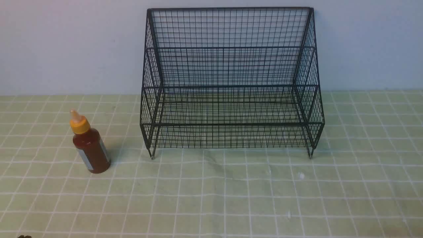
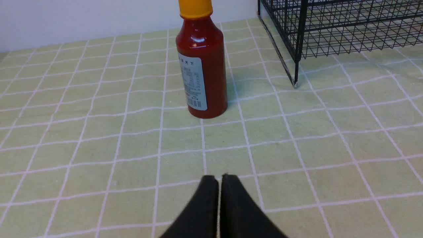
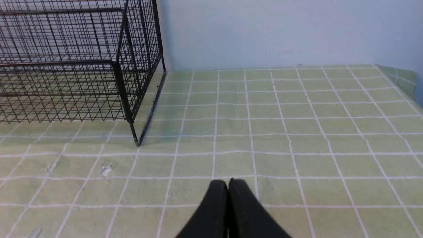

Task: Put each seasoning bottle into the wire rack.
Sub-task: Use the left arm to grab the condiment bottle closest to it

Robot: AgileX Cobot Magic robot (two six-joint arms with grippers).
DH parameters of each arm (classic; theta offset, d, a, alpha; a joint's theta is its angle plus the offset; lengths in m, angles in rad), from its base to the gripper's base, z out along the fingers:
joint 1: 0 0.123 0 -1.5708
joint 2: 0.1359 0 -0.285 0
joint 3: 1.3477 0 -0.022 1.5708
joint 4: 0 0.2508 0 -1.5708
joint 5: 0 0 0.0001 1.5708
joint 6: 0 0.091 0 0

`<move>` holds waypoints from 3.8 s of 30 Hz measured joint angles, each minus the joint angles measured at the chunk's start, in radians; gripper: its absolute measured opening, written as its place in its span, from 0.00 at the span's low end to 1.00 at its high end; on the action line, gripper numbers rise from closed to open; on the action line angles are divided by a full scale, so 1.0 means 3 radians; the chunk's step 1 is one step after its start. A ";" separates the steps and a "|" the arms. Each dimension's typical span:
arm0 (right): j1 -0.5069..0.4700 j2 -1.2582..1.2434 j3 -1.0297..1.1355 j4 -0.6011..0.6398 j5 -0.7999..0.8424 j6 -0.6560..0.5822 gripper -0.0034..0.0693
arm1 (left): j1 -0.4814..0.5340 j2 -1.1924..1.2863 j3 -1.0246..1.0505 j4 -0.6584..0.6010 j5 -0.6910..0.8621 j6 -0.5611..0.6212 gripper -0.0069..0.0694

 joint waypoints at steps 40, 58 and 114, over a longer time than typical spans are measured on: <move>0.0000 0.0000 0.0000 0.0000 0.0000 -0.0010 0.03 | 0.0000 0.0000 0.0010 -0.0058 -0.0771 -0.0911 0.08; 0.0000 0.0000 0.0000 0.0000 0.0000 -0.0010 0.03 | 0.0000 0.1544 -0.2168 -0.0111 0.0714 -0.1149 0.08; 0.0000 0.0000 0.0000 0.0000 0.0000 0.0004 0.03 | 0.0000 0.6332 -0.5045 0.0420 0.2109 -0.0767 0.47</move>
